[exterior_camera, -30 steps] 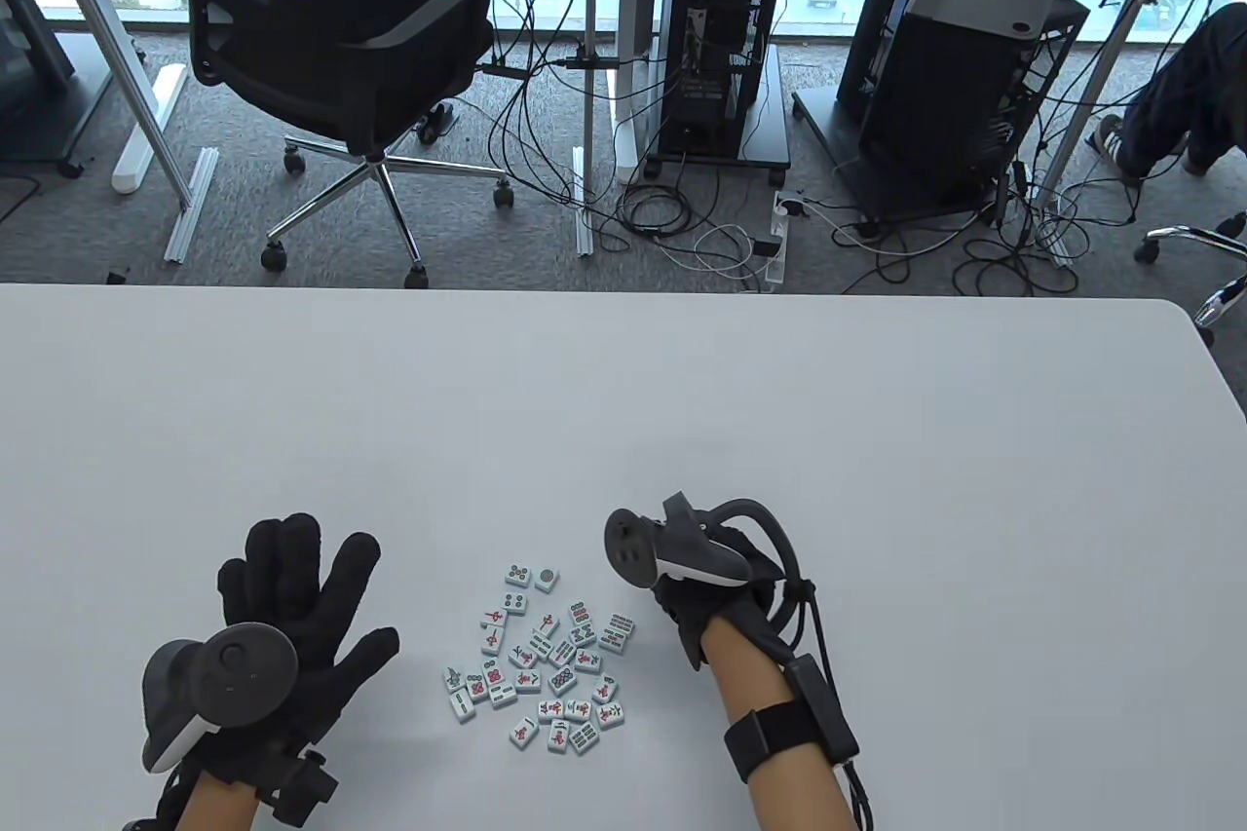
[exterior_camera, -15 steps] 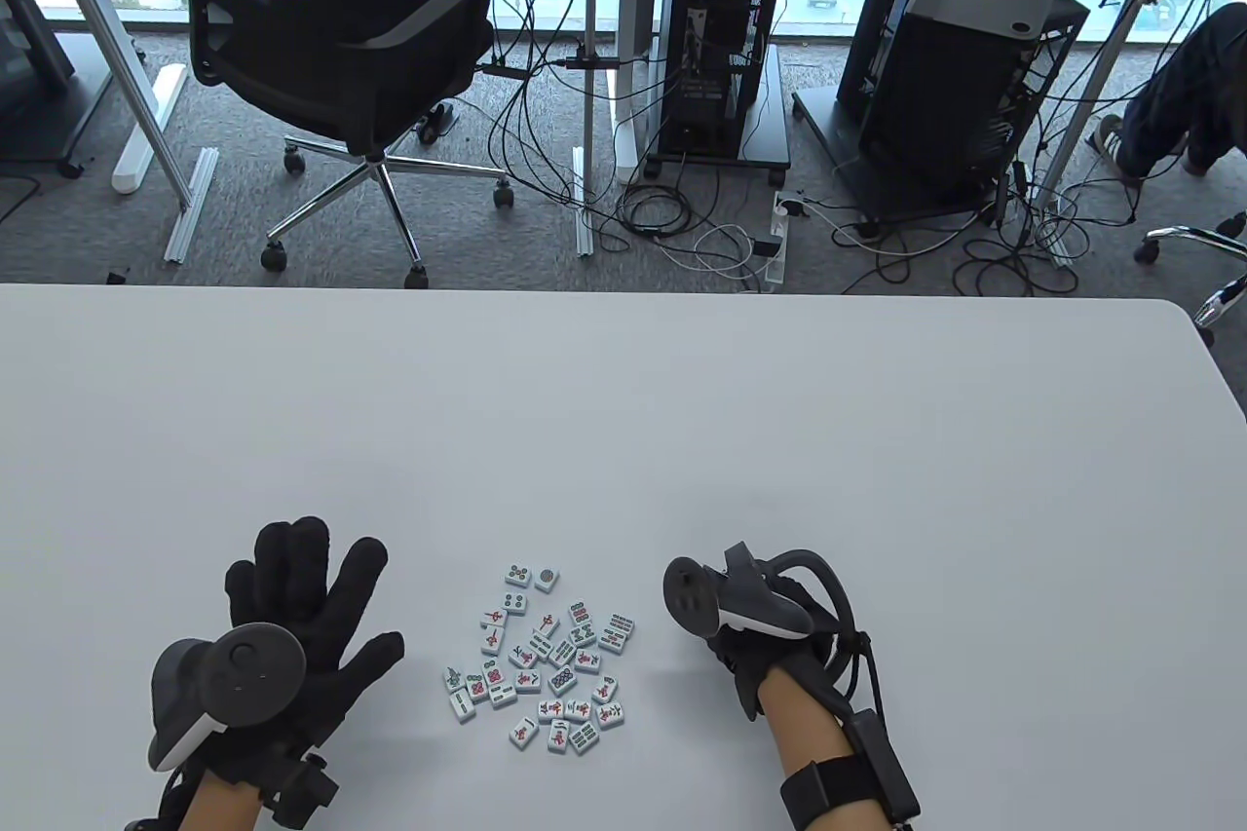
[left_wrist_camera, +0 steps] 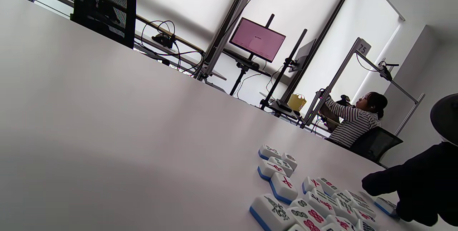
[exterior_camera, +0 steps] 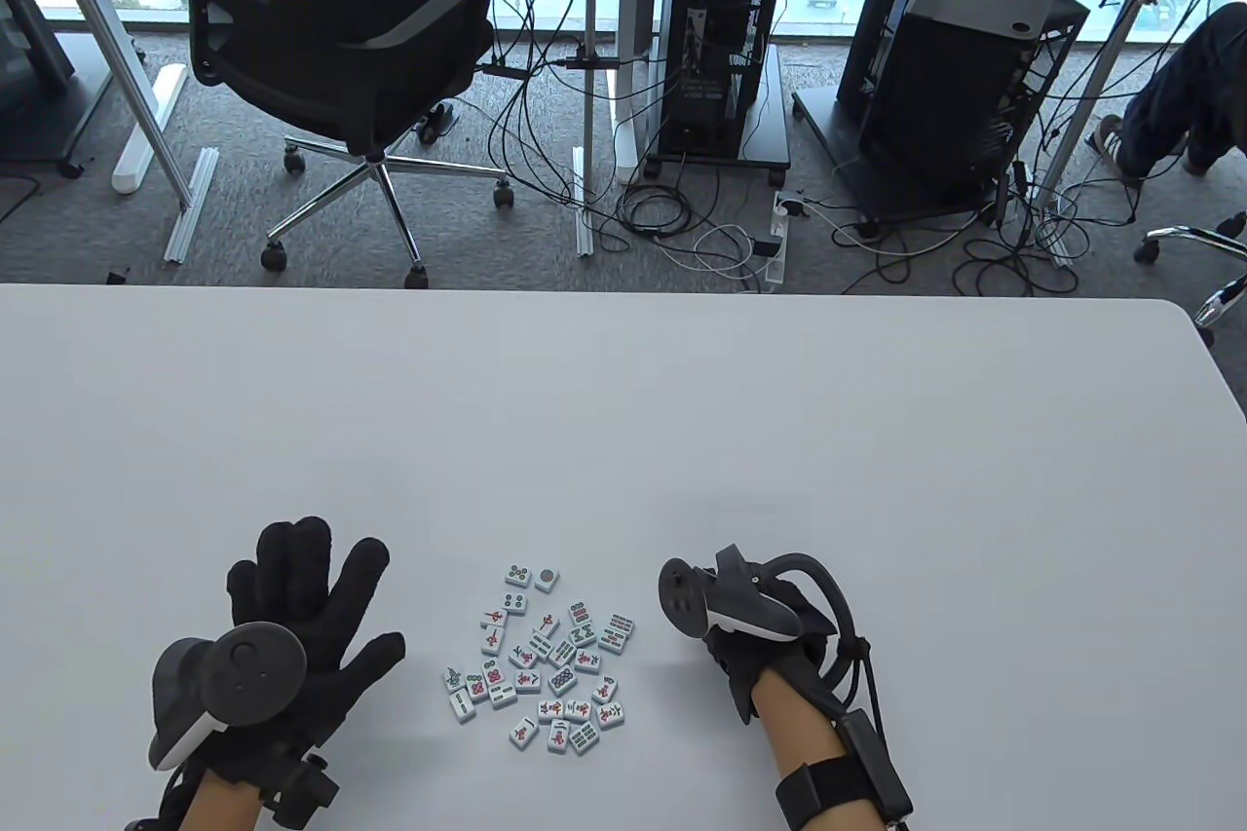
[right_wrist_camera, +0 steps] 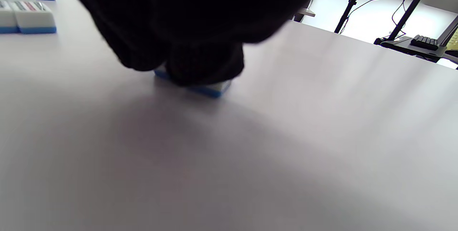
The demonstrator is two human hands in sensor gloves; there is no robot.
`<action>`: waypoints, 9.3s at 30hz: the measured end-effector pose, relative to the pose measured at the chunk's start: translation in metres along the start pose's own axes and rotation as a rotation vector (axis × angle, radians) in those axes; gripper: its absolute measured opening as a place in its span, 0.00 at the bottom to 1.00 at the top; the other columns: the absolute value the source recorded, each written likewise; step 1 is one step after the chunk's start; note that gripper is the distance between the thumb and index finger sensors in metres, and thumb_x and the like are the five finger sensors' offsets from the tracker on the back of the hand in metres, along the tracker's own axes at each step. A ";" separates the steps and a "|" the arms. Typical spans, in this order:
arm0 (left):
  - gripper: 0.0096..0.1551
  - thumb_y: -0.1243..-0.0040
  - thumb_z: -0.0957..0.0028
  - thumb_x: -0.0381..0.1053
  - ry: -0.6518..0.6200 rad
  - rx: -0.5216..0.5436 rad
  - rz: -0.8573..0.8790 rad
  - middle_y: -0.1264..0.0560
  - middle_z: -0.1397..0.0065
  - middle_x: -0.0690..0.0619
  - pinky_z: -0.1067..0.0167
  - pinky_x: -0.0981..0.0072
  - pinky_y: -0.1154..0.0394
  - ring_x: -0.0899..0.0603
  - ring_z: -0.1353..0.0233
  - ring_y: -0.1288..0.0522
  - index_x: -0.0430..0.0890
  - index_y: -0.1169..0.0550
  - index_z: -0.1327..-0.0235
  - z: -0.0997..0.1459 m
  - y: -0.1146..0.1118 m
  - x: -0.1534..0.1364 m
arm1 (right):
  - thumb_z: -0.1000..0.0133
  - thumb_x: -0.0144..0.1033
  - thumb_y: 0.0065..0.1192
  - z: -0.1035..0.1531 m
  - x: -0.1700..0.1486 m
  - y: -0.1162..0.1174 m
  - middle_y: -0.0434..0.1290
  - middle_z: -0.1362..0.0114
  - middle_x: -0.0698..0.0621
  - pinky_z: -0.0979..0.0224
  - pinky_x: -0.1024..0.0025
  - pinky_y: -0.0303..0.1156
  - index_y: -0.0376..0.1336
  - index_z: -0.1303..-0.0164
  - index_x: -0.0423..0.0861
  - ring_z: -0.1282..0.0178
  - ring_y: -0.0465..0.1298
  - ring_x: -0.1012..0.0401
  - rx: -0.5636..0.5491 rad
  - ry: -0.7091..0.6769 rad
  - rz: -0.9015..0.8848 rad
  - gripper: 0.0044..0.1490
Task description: Mahjong suit sorting
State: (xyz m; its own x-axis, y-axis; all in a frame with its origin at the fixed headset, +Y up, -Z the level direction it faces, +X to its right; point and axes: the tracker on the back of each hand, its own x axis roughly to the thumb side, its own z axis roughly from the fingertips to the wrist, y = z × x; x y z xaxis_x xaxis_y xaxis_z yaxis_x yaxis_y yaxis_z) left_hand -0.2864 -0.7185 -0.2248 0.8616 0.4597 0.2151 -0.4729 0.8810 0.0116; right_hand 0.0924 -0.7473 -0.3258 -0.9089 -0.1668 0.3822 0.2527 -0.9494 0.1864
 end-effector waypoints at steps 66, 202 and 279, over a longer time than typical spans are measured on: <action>0.49 0.55 0.51 0.78 0.008 -0.045 0.000 0.78 0.21 0.65 0.30 0.41 0.82 0.50 0.20 0.85 0.64 0.53 0.19 -0.001 -0.002 0.002 | 0.49 0.42 0.70 -0.005 0.009 0.011 0.80 0.63 0.52 0.76 0.76 0.74 0.66 0.34 0.42 0.80 0.76 0.64 -0.036 -0.059 0.069 0.34; 0.49 0.54 0.51 0.78 0.026 -0.020 0.079 0.77 0.21 0.65 0.29 0.41 0.82 0.51 0.19 0.84 0.64 0.52 0.18 0.001 0.008 -0.004 | 0.51 0.41 0.71 -0.065 0.146 -0.044 0.81 0.59 0.51 0.72 0.75 0.75 0.65 0.33 0.44 0.77 0.77 0.63 -0.188 -0.398 0.159 0.36; 0.49 0.54 0.51 0.78 0.012 -0.055 0.054 0.77 0.20 0.65 0.29 0.41 0.82 0.50 0.19 0.84 0.63 0.52 0.18 -0.001 0.001 0.000 | 0.49 0.39 0.71 -0.056 0.102 -0.038 0.81 0.59 0.49 0.72 0.73 0.74 0.66 0.30 0.47 0.77 0.76 0.62 -0.007 -0.158 0.039 0.35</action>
State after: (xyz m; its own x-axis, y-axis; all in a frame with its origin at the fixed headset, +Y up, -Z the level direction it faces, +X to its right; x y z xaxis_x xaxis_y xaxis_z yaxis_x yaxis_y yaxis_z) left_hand -0.2870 -0.7177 -0.2256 0.8374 0.5077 0.2024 -0.5082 0.8596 -0.0537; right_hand -0.0288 -0.7428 -0.3448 -0.8345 -0.1604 0.5272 0.2839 -0.9451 0.1620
